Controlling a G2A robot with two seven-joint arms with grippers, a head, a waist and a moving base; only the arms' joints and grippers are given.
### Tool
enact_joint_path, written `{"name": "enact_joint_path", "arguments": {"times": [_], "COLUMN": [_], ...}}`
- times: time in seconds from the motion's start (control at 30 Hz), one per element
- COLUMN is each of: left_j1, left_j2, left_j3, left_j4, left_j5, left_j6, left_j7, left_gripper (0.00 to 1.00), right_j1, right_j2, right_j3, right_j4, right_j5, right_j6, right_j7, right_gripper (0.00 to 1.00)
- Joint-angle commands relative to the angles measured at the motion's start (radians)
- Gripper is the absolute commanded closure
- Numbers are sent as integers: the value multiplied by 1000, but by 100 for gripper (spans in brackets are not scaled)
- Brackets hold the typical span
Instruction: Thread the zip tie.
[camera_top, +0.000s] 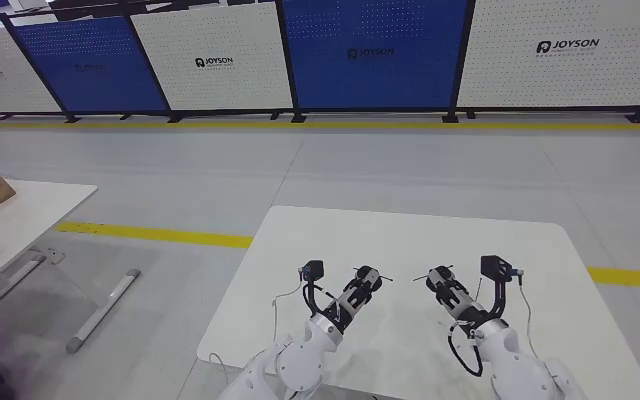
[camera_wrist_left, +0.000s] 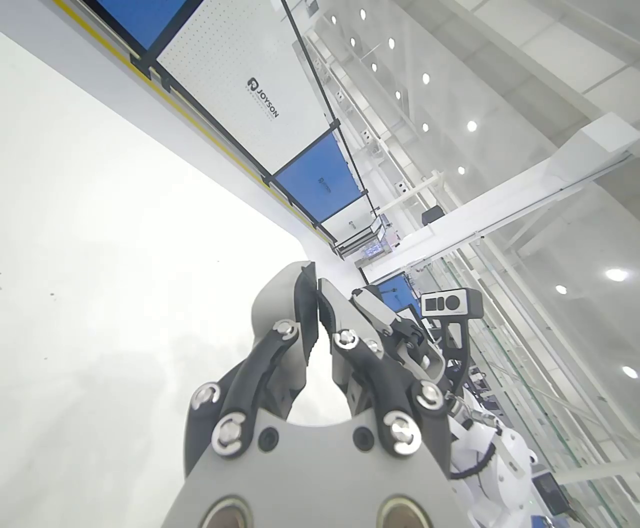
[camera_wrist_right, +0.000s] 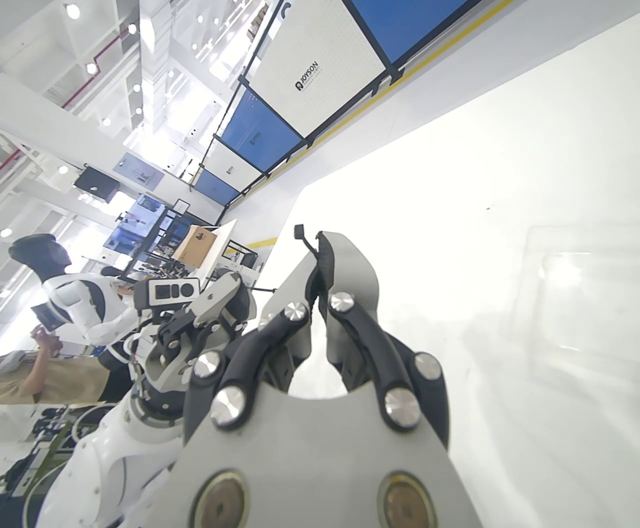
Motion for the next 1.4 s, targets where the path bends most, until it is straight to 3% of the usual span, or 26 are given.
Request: {"name": "enact_joint_path", "arguments": {"times": [0.0,0.17,0.33,0.67,0.97,1.37], "left_j1": [0,0,0,0,0,0], "left_j2": [0,0,0,0,0,0], "left_j3": [0,0,0,0,0,0], "left_j4": [0,0,0,0,0,0], "left_j5": [0,0,0,0,0,0], "left_j6": [0,0,0,0,0,0], "left_j7": [0,0,0,0,0,0], "left_gripper": [100,100,100,100,100,100], "right_j1": [-12,-34,-30,-33,-17,-22], "right_j2": [-3,-19,-38,-39,-50,-53], "right_j3": [-8,-46,-94,-91,-121,-113], "right_j4": [-7,-17,-2,3,13,18], "right_j5": [8,56,38,39,-8,1], "right_j6": [-18,-50,-24,-24,20,12], "right_j7": [-15,-123,-239,-237,-208,-207], "right_gripper": [100,100,100,100,100,100]}}
